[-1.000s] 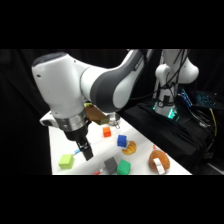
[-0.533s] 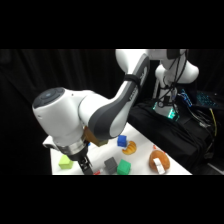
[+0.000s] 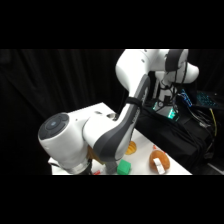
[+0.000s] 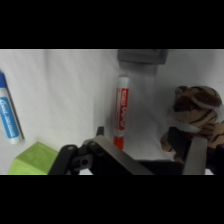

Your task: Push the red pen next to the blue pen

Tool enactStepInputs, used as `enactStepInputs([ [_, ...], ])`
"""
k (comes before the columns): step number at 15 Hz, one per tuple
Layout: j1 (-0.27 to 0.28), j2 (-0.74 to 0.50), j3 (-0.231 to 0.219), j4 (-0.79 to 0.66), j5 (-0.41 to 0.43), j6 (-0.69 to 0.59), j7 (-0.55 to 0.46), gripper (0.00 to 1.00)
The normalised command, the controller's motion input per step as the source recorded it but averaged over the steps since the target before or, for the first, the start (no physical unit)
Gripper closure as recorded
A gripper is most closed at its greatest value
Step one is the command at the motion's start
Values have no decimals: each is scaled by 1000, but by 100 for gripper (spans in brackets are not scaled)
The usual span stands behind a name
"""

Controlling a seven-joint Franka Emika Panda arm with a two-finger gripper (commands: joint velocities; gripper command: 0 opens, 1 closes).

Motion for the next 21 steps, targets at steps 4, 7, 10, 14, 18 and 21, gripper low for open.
enactStepInputs([
  [4, 31, 299, 24, 449, 109, -101, 68, 0],
  [7, 28, 282, 54, 455, 122, -142, 54, 0],
  [10, 63, 256, 53, 449, 100, -188, 50, 0],
  [14, 34, 247, 27, 380, 88, -148, 35, 0],
  [18, -48, 127, -22, 189, 74, -56, 18, 0],
  [21, -137, -37, -59, -77, 36, 45, -9, 0],
])
